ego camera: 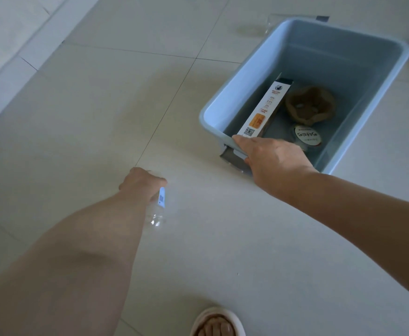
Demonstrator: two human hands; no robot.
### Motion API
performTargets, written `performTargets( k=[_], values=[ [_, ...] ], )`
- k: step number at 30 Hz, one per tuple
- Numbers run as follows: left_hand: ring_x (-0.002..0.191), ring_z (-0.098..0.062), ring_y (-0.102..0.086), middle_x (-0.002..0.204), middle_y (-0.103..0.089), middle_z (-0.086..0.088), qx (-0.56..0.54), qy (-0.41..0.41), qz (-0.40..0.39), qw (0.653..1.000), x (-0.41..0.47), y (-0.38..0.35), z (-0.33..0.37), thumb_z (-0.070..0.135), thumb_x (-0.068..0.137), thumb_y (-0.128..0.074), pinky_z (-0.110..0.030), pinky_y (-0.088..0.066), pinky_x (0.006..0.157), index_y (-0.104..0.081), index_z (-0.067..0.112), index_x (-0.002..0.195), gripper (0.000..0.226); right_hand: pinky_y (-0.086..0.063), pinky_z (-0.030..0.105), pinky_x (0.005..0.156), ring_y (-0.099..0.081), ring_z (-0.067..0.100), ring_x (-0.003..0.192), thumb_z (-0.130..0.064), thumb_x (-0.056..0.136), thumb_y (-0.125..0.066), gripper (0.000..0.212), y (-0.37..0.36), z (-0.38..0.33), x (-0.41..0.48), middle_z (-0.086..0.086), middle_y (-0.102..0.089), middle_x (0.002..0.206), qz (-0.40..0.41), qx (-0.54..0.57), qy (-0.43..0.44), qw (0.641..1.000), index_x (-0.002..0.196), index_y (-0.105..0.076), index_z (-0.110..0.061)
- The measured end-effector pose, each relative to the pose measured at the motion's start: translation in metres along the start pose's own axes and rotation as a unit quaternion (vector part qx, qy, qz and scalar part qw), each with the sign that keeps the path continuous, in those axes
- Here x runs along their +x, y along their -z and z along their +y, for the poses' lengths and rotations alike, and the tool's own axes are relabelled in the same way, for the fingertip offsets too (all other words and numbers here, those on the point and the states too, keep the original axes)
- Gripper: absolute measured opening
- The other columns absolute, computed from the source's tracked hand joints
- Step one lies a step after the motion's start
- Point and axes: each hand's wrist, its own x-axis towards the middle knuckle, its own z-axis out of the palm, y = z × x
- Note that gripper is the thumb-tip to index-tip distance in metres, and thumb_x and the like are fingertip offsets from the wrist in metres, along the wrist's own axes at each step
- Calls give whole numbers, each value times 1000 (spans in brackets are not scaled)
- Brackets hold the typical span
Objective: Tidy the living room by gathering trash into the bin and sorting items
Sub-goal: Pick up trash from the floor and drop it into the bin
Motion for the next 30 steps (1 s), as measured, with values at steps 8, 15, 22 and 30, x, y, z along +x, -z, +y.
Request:
performTargets(
  k=[8, 15, 22, 30],
  values=[
    [54, -17, -57, 81, -64, -3, -238, -71, 58, 967, -25, 2, 53, 43, 60, -76, -21, -39, 47, -61, 8, 103, 58, -55, 36, 70, -52, 16, 83, -15, 96, -51, 46, 8, 25, -19, -2, -60, 114, 1, 1, -22, 1000, 134, -34, -34],
    [82, -20, -66, 96, -64, 1, -363, -100, 58, 925, -51, 6, 101, 54, 48, -75, -31, -57, 76, -55, 14, 106, 72, -50, 33, 72, -50, 18, 83, -15, 96, -47, 43, 22, 47, -39, 0, -57, 113, -26, 0, -47, 999, 135, -37, -31],
    [84, -22, -62, 98, -63, -1, -410, -93, 48, 906, -66, -2, 120, 52, 61, -70, -31, -51, 72, -56, 10, 108, 64, -41, 31, 74, -56, 23, 91, -7, 89, -46, 49, 33, 77, -54, -2, -61, 109, -11, -9, -94, 996, 130, -45, -34],
    [63, -17, -57, 73, -61, 5, -598, -50, 35, 799, -77, 12, 148, 49, 75, -61, -28, -45, 64, -57, 22, 79, 28, -39, 31, 72, -55, 22, 85, -19, 91, -42, 34, 35, 88, -56, 1, -64, 103, 3, 21, -122, 992, 122, -51, -30]
  ],
)
